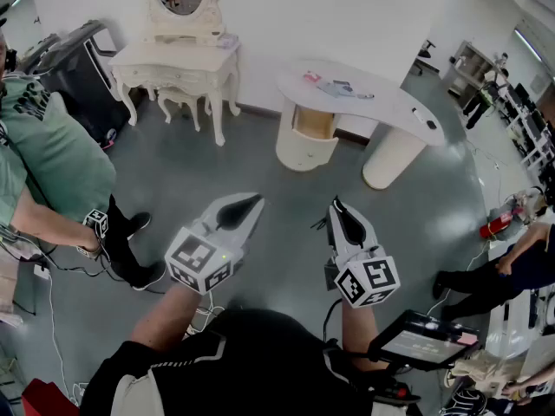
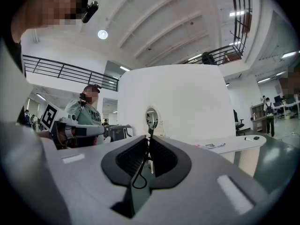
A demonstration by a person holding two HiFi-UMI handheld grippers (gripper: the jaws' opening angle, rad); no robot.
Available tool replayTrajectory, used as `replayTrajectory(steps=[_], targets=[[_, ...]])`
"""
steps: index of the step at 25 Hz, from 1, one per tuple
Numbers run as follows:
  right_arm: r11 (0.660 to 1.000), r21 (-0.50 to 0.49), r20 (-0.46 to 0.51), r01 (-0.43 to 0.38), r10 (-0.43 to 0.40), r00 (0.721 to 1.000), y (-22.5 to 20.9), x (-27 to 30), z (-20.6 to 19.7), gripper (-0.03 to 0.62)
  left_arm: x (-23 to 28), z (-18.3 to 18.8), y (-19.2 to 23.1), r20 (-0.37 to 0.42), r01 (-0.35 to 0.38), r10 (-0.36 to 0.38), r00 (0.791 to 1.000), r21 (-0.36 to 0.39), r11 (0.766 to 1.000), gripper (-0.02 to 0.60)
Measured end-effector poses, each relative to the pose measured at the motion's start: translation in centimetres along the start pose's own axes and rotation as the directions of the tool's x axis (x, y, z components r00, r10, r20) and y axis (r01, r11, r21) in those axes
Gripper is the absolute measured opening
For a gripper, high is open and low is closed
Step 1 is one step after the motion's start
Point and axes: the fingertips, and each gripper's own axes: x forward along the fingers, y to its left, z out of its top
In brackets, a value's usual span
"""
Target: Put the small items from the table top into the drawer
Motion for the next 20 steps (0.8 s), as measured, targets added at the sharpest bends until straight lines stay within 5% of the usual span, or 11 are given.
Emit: replayTrajectory(steps=[9, 20], targets=[[0.999, -0.051, 0.012, -0.001, 0.001, 1.000, 0.8, 0.6, 0.8, 0.031, -0.5, 0.6, 0.5, 0.015, 0.009, -0.009, 1.000, -0.011, 1.000, 0.000], [1.000, 0.004, 0.020, 0.019, -0.020, 1.000, 1.3, 2.3, 0.7, 0.032, -1.2, 0.4, 2.7, 0.018, 0.017, -0.016, 1.000, -0.020, 1.000, 0.000]])
